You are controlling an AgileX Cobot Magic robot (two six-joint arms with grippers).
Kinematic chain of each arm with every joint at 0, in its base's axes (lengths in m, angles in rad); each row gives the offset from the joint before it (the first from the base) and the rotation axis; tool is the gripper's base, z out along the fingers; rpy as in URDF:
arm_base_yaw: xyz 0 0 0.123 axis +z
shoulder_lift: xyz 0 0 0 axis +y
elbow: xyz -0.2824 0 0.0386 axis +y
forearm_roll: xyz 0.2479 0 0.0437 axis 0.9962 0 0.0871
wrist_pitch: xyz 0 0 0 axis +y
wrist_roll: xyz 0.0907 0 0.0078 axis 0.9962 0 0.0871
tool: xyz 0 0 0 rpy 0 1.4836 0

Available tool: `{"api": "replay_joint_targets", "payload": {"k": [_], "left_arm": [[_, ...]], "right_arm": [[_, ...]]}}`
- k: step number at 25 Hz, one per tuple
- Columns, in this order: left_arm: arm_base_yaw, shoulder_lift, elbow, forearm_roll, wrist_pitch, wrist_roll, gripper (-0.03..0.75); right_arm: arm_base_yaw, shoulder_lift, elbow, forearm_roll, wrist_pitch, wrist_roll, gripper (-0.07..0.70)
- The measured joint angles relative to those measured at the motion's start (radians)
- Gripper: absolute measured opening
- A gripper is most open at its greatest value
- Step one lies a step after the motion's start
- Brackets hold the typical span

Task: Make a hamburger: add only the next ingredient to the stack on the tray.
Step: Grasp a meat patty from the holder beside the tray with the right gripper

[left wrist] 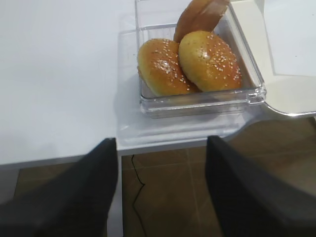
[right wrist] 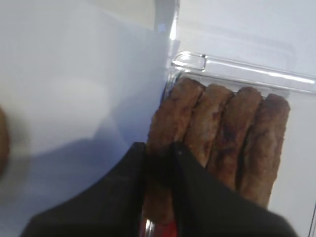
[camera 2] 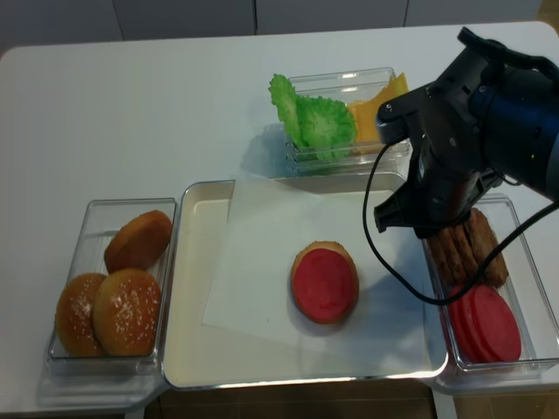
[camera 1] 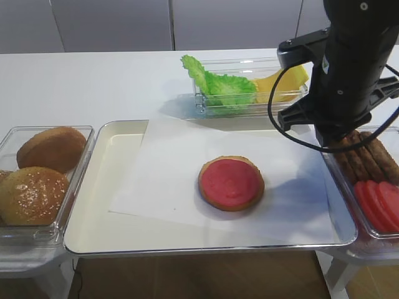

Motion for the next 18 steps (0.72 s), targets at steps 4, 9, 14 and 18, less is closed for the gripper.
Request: {"api": "replay_joint_targets", "payload": {"k": [4, 9, 14, 18], "left_arm": [[0.000, 0.000, 0.000, 0.000, 0.000, 0.000, 0.419], [0.000, 0.000, 0.000, 0.000, 0.000, 0.000, 0.419], [0.000, 0.000, 0.000, 0.000, 0.000, 0.000, 0.419], [0.000, 0.000, 0.000, 0.000, 0.000, 0.000, 0.419]], "right_arm": [[0.000, 0.000, 0.000, -0.002, 0.001, 0.007, 0.128], [0.000, 0.000, 0.000, -0.002, 0.002, 0.007, 0.127], [0.000, -0.021, 0.000, -0.002, 0.006, 0.015, 0.125], [0.000, -0.055, -0.002, -0.005, 0.008, 0.023, 0.120]]}}
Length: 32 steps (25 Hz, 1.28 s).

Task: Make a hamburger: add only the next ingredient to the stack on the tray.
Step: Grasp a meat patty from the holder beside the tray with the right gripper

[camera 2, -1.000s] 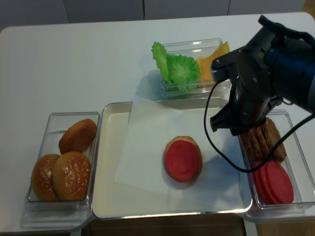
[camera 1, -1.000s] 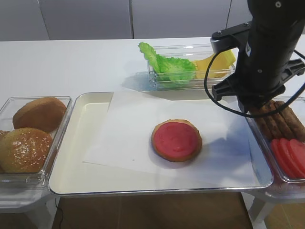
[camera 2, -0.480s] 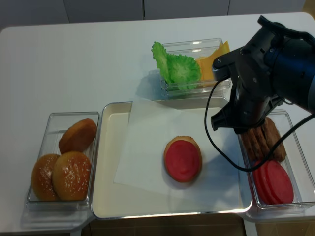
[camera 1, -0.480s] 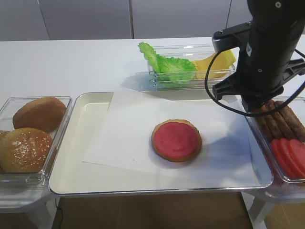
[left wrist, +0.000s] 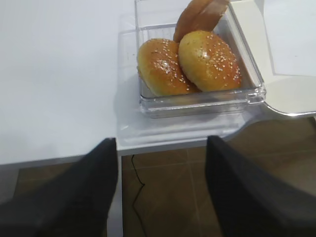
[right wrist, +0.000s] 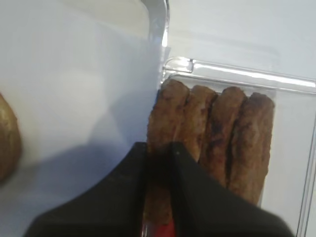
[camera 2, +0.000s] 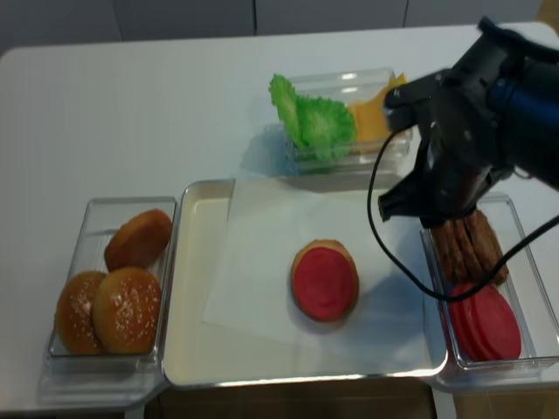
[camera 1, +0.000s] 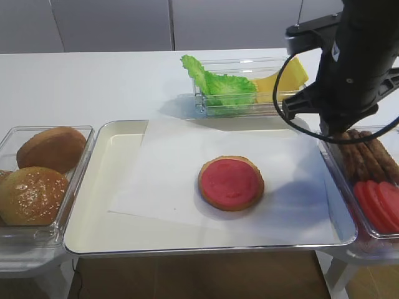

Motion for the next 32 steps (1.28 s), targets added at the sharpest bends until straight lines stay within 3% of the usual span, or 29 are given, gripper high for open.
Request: {"api": "replay_joint_targets", "payload": {"k": [18, 25, 32], "left_arm": [[0.000, 0.000, 0.000, 0.000, 0.000, 0.000, 0.419], [0.000, 0.000, 0.000, 0.000, 0.000, 0.000, 0.419], [0.000, 0.000, 0.000, 0.000, 0.000, 0.000, 0.419]], "right_arm": [[0.000, -0.173, -0.010, 0.043, 0.026, 0.002, 0.111], [0.000, -0.205, -0.081, 0.054, 0.057, -0.015, 0.111], [0.000, -0.205, -0.118, 0.141, 0.060, -0.061, 0.111]]}}
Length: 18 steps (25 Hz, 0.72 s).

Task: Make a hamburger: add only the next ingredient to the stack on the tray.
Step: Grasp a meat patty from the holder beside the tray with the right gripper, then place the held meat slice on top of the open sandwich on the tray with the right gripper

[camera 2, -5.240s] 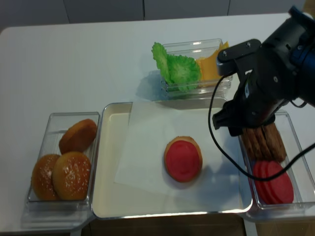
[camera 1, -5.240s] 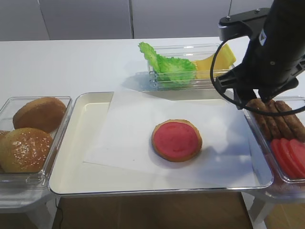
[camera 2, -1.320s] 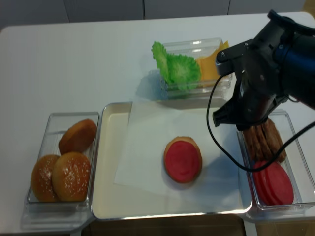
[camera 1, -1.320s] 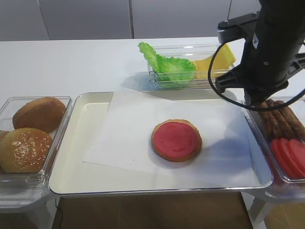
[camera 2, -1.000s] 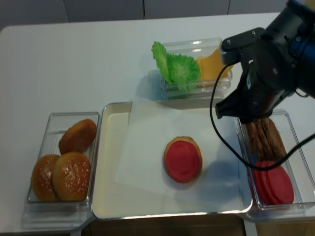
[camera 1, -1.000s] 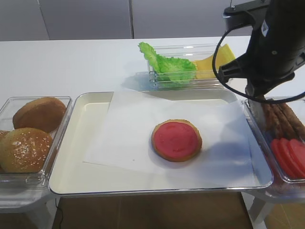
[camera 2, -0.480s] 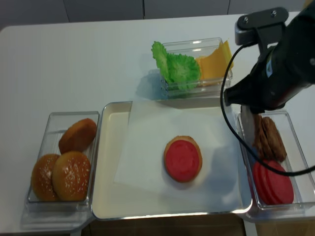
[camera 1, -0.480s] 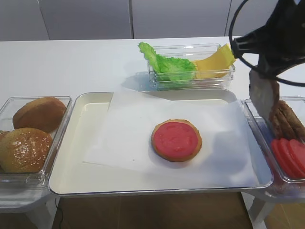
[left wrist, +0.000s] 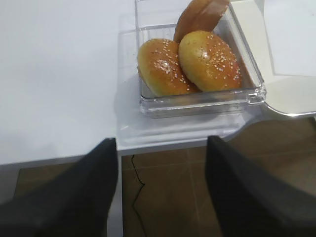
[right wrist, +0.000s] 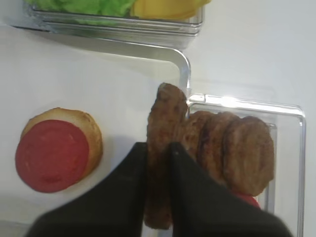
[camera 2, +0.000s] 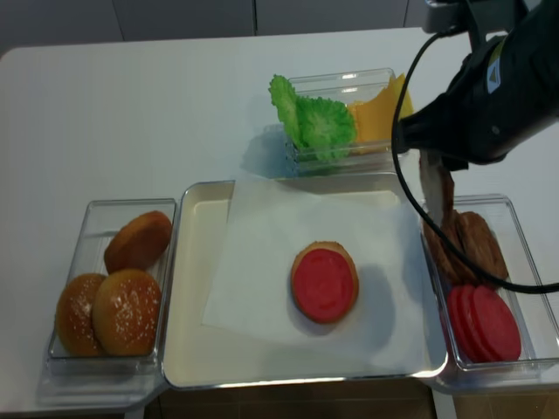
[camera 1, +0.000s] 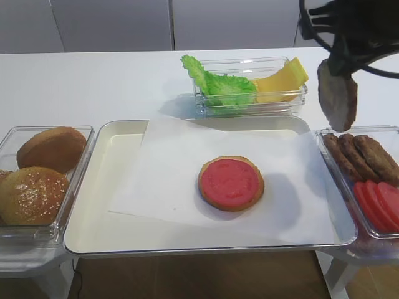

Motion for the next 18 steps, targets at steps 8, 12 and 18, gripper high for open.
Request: {"api": "replay_joint_targets", "payload": {"k": [8, 12, 18], "left_arm": [[0.000, 0.000, 0.000, 0.000, 0.000, 0.000, 0.419], [0.000, 0.000, 0.000, 0.000, 0.000, 0.000, 0.419], [0.000, 0.000, 0.000, 0.000, 0.000, 0.000, 0.419]], "right_arm": [[0.000, 0.000, 0.000, 0.119, -0.051, -0.057, 0.111], [0.000, 0.012, 0.000, 0.154, -0.052, -0.082, 0.111], [0.079, 0.069, 0.000, 0.154, -0.075, -0.090, 0.111]]}}
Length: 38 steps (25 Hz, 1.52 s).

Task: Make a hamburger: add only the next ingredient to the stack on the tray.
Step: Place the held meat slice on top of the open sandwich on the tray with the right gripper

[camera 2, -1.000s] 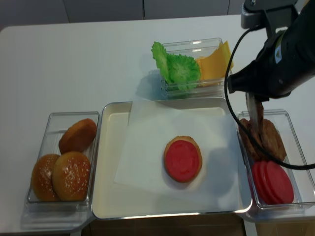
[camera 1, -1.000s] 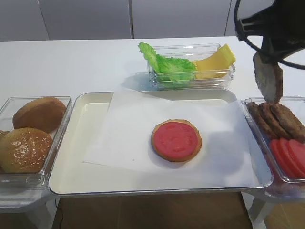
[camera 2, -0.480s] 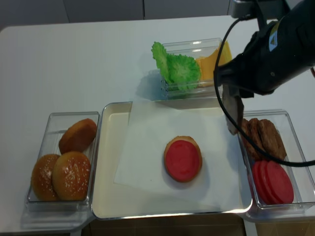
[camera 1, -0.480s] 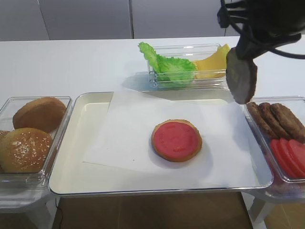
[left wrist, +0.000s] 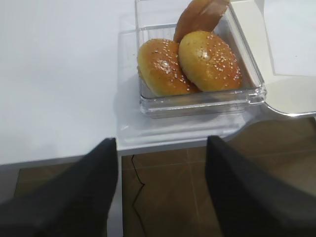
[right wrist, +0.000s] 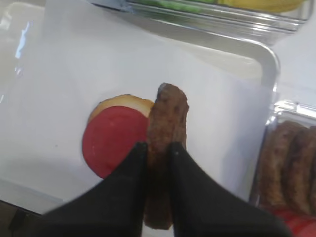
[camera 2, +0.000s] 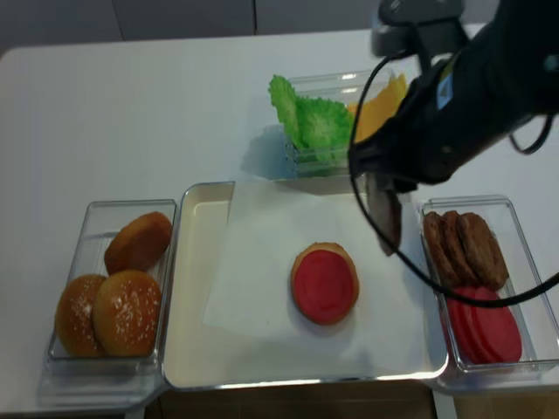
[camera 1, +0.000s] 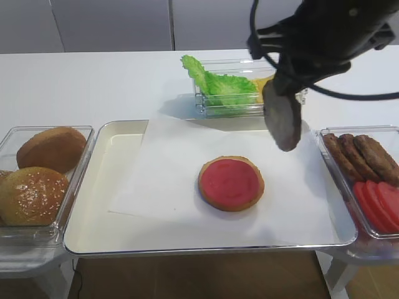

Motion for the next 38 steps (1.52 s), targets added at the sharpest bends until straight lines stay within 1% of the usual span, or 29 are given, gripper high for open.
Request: {"api": "replay_joint_targets", "payload": {"k": [5, 11, 19, 28, 38], "left_arm": [[0.000, 0.000, 0.000, 0.000, 0.000, 0.000, 0.419], [0.000, 0.000, 0.000, 0.000, 0.000, 0.000, 0.419], [0.000, 0.000, 0.000, 0.000, 0.000, 0.000, 0.419], [0.000, 0.000, 0.000, 0.000, 0.000, 0.000, 0.419], [0.000, 0.000, 0.000, 0.000, 0.000, 0.000, 0.419]], "right_arm": [[0.075, 0.059, 0.000, -0.019, -0.032, 0.000, 0.111], [0.131, 0.122, 0.000, -0.096, -0.044, 0.026, 0.111], [0.140, 0.168, 0.000, -0.114, -0.054, 0.030, 0.111], [0.140, 0.170, 0.000, -0.144, -0.051, 0.030, 0.111], [0.140, 0.185, -0.002, -0.136, -0.057, 0.030, 0.111]]}}
